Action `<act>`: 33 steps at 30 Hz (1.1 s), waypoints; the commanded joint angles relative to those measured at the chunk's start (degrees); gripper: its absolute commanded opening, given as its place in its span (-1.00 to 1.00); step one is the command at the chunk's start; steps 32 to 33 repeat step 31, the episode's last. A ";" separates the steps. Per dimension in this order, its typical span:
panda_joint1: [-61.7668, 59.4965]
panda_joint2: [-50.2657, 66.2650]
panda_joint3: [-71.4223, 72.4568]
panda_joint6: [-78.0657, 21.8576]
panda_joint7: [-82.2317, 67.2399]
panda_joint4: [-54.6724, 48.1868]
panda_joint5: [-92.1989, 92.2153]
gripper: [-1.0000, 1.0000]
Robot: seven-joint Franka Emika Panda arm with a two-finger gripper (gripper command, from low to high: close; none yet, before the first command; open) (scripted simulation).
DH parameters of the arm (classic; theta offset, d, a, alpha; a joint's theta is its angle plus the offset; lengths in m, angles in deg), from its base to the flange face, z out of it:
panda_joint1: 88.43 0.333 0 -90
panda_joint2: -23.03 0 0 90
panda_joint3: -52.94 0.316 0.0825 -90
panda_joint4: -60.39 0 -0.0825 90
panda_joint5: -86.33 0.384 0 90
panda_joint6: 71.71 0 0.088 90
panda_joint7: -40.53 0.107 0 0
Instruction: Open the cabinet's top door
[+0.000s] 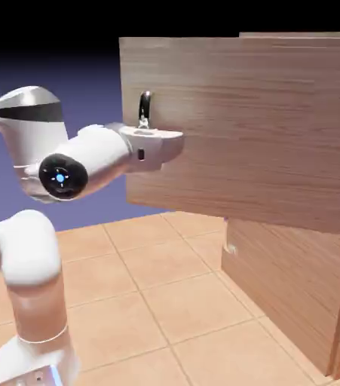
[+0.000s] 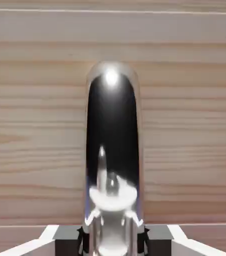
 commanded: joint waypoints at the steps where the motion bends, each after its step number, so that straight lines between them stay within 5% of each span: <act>1: -0.09 0.34 -2.07 -2.12 0.03 -1.00 -1.77 -1.00; 17: 17.47 8.26 -28.86 -36.28 0.84 -30.92 -22.13 -1.00; 33: 40.00 9.33 -38.32 -57.96 5.22 -59.45 -26.94 -1.00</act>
